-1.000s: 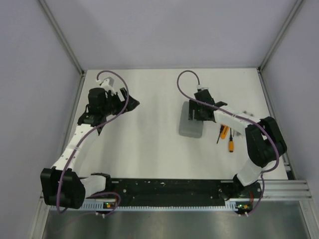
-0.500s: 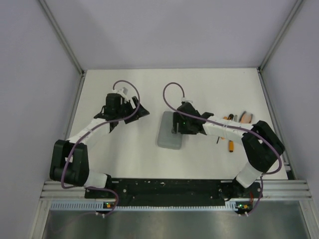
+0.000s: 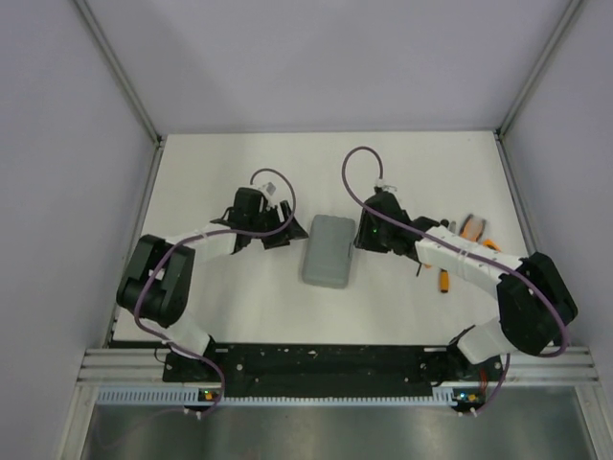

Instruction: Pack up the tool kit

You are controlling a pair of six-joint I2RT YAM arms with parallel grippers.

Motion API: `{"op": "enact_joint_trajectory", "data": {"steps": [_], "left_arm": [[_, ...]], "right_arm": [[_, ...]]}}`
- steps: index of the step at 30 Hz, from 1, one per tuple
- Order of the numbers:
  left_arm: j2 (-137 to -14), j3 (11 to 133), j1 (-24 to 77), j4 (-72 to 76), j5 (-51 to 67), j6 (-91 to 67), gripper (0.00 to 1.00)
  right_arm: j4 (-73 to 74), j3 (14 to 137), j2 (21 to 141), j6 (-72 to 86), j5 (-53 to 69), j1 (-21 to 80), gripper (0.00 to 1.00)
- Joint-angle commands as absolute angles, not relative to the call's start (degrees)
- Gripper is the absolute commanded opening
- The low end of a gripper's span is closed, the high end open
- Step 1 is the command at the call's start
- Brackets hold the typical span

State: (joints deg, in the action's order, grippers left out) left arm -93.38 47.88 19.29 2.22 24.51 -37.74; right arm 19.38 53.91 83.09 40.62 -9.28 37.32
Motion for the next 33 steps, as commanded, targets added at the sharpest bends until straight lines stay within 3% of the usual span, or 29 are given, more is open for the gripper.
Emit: {"op": "enact_joint_trajectory", "data": {"steps": [1, 7, 20, 33], "left_arm": [[-95.09, 49.4, 21.0, 6.32, 26.45, -37.71, 0.71], [-97.21, 48.96, 21.71, 8.52, 29.71, -37.35, 0.6], [-98.44, 48.51, 22.59, 11.6, 33.31, -37.35, 0.68], [-102.57, 53.18, 24.08, -8.69, 26.37, -34.72, 0.53]], "right_arm": [[15.74, 52.04, 83.84, 40.25, -6.08, 36.74, 0.34], [10.29, 48.87, 85.6, 41.13, -0.8, 35.07, 0.32], [5.89, 47.55, 86.66, 42.45, 2.9, 34.36, 0.31], [11.42, 49.75, 90.18, 42.01, 0.53, 34.37, 0.26]]}}
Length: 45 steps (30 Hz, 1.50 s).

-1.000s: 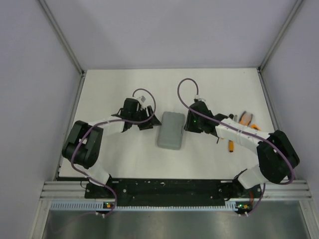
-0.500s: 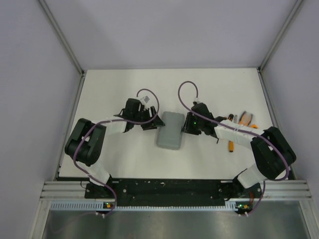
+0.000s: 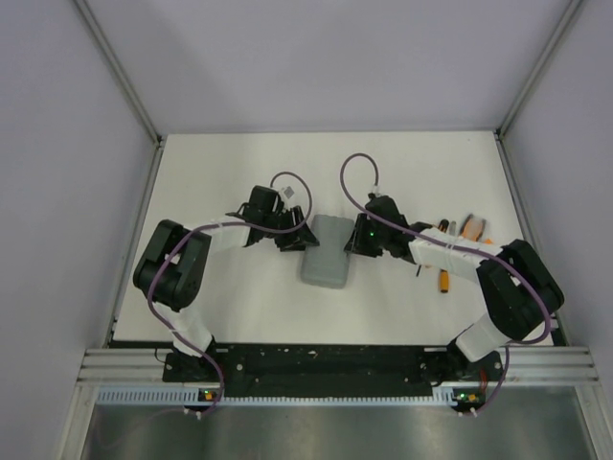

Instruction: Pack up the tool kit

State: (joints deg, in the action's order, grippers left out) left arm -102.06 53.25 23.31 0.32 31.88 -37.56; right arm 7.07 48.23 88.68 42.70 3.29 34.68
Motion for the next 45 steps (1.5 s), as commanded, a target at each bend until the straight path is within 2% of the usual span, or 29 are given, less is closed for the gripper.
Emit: {"op": "enact_joint_trajectory", "data": {"steps": [1, 9, 28, 36, 45], "left_arm": [[-102.39, 53.0, 24.08, -9.05, 26.11, -34.63, 0.52], [-102.39, 52.56, 24.26, -9.75, 24.35, -34.63, 0.44], [-102.66, 52.21, 24.52, -9.58, 24.43, -34.45, 0.43], [-103.1, 52.38, 24.61, -9.49, 24.7, -34.63, 0.42], [-103.36, 52.47, 24.7, -9.49, 24.52, -34.8, 0.41]], "right_arm": [[12.12, 49.49, 89.91, 42.01, 0.27, 34.37, 0.26], [12.92, 48.25, 85.96, 42.1, -4.04, 34.37, 0.25], [10.02, 46.94, 82.71, 43.33, -2.46, 34.37, 0.29], [6.07, 46.23, 85.69, 43.86, 1.67, 34.37, 0.29], [9.57, 47.9, 89.12, 43.59, -1.56, 34.37, 0.26]]}}
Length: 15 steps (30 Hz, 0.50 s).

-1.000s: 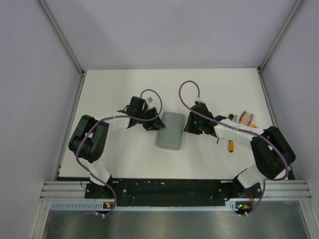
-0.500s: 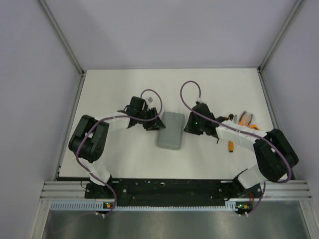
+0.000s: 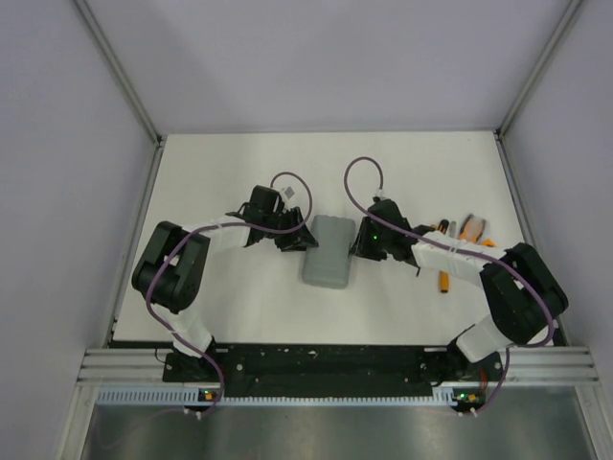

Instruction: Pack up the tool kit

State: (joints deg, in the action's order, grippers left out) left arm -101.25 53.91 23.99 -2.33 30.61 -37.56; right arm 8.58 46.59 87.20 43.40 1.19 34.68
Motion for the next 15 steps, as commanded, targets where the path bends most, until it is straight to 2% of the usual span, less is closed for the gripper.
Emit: {"op": "enact_joint_trajectory", "data": {"steps": [1, 6, 12, 15], "left_arm": [[-103.36, 52.38, 24.7, -9.49, 24.52, -34.8, 0.4], [-103.71, 51.77, 24.87, -8.79, 25.22, -34.98, 0.33], [-104.68, 50.62, 26.01, -6.07, 27.51, -36.21, 0.31], [-105.2, 50.63, 26.45, -6.33, 27.07, -36.65, 0.18]], "right_arm": [[10.1, 47.99, 89.38, 43.42, -2.28, 34.45, 0.25], [14.14, 50.44, 91.05, 40.88, -6.66, 35.85, 0.25], [23.19, 59.58, 97.72, 35.95, -16.77, 41.13, 0.25], [27.06, 62.39, 100.54, 35.07, -21.17, 43.85, 0.24]]}}
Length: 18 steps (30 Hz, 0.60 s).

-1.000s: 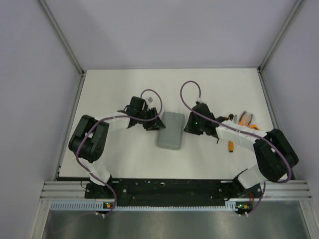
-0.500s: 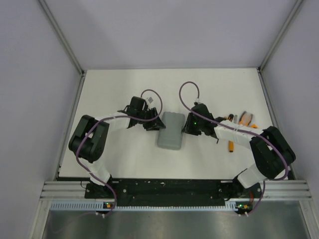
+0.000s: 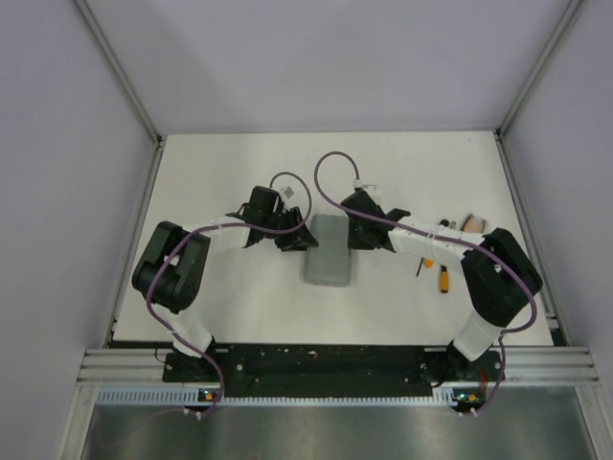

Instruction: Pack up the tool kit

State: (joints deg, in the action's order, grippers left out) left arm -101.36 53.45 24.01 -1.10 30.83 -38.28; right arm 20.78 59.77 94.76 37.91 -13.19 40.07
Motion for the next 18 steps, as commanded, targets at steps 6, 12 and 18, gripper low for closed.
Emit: {"op": "enact_joint_trajectory", "data": {"steps": [6, 12, 18], "left_arm": [[-105.21, 50.19, 26.54, -10.19, 21.36, -37.62, 0.03], [-105.29, 49.31, 26.28, -11.6, 18.37, -39.2, 0.0], [-105.38, 48.52, 25.75, -12.57, 15.48, -40.17, 0.0]], "right_arm": [[32.25, 64.6, 102.48, 35.86, -27.68, 45.79, 0.17], [34.19, 62.41, 101.6, 37.7, -30.58, 45.97, 0.12], [34.19, 57.84, 99.85, 39.72, -31.9, 45.88, 0.11]]}}
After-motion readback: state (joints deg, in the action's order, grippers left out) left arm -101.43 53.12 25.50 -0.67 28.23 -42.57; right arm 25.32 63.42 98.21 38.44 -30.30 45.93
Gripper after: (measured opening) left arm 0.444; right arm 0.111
